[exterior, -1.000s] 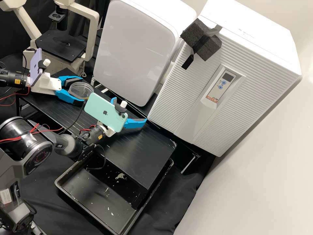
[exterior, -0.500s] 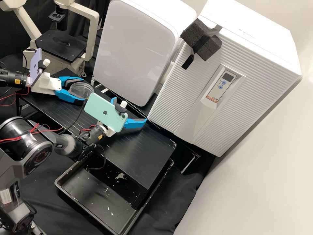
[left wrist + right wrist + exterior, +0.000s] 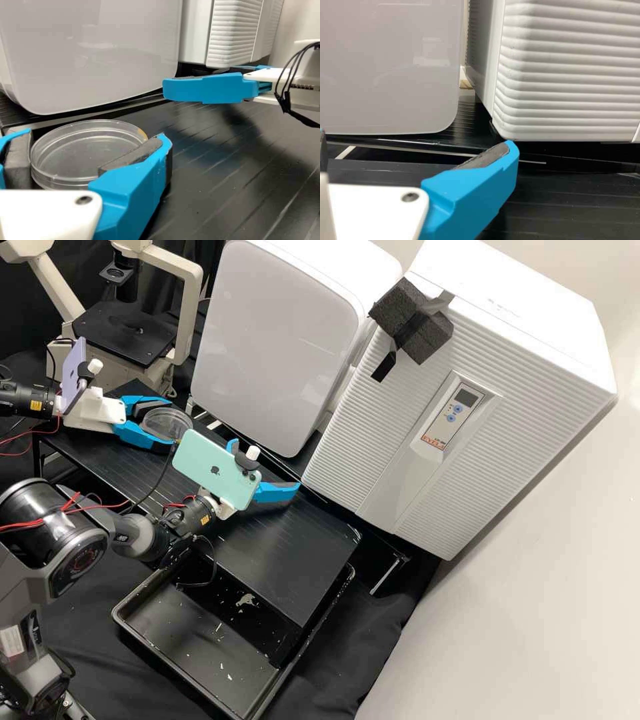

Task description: Place the petri dish on the microscope

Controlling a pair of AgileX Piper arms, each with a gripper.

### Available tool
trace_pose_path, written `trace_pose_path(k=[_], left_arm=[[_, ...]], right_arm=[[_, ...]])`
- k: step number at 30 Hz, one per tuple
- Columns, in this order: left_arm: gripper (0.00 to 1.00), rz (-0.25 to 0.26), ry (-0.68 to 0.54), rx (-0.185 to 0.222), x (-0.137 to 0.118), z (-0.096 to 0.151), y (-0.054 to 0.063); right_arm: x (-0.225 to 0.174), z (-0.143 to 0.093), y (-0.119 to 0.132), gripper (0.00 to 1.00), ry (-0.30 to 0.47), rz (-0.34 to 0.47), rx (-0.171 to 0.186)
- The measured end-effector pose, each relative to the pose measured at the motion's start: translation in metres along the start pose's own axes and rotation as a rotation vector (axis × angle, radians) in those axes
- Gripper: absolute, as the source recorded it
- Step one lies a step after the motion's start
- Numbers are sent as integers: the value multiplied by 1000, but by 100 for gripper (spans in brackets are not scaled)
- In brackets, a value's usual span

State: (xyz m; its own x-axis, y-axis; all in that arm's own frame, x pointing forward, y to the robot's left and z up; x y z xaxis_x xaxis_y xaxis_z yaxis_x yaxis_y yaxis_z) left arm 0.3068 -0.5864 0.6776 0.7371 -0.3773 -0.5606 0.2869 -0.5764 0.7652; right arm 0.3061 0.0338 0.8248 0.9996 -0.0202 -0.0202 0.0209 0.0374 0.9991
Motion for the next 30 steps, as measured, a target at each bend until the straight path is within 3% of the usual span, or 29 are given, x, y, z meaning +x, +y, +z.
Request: trace_pose_path(k=[10, 15, 26, 30], left_arm=[[0, 25, 25, -4, -16, -1, 18], [0, 35, 42, -4, -21, -6, 21], [0, 91, 193, -30, -48, -51, 36], [0, 109, 275, -54, -63, -74, 35]], right_arm=[[0, 0, 0, 100, 0, 0, 0], [0, 0, 0, 100, 0, 0, 0], [0, 0, 0, 100, 0, 0, 0], [0, 0, 0, 100, 0, 0, 0]])
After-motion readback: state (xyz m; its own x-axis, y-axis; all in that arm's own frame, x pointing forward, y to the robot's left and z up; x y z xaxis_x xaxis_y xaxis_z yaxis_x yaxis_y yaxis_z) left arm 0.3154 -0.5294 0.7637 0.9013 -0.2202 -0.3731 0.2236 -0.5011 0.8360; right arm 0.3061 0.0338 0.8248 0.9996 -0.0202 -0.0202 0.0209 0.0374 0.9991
